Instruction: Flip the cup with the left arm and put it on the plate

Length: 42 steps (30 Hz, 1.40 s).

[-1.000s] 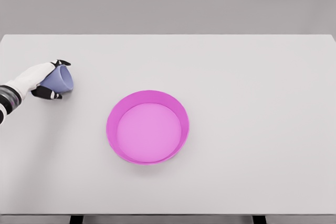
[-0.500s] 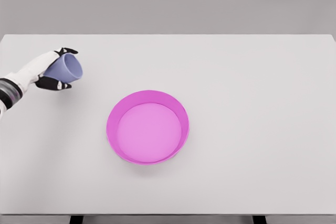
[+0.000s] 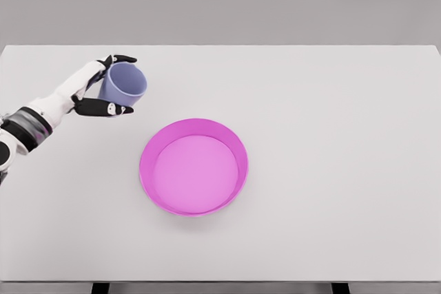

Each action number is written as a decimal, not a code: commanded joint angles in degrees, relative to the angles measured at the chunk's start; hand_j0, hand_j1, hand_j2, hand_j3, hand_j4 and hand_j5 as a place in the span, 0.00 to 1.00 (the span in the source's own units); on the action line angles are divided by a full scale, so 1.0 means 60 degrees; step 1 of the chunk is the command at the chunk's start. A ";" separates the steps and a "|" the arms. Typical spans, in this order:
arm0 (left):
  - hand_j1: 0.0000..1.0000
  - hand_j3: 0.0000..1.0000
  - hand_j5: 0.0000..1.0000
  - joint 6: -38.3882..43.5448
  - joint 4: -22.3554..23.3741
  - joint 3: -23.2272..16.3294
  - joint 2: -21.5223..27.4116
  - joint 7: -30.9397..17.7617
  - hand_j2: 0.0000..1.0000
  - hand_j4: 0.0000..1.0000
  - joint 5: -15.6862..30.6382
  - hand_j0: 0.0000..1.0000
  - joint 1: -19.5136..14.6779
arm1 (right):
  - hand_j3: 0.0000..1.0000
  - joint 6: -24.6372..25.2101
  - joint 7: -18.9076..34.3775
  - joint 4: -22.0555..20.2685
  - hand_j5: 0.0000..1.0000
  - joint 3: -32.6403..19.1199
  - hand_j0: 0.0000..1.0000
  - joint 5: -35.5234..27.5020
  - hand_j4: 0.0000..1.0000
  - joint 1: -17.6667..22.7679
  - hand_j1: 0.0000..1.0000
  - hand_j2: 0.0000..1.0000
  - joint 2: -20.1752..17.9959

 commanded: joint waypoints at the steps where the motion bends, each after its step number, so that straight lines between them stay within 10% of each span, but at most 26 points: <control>1: 0.78 0.78 0.78 -0.0012 -0.0394 0.0196 -0.0205 0.0007 0.78 0.78 0.0337 0.78 0.0044 | 1.00 0.0000 0.0001 0.0002 1.00 0.0001 1.00 0.0001 1.00 0.0000 1.00 1.00 0.0000; 42: 0.80 0.80 0.80 -0.3118 -0.0702 -0.0345 -0.1553 -0.0051 0.80 0.80 0.1451 0.80 0.1333 | 1.00 0.0000 0.0016 0.0002 1.00 0.0001 1.00 0.0001 1.00 0.0000 1.00 1.00 0.0000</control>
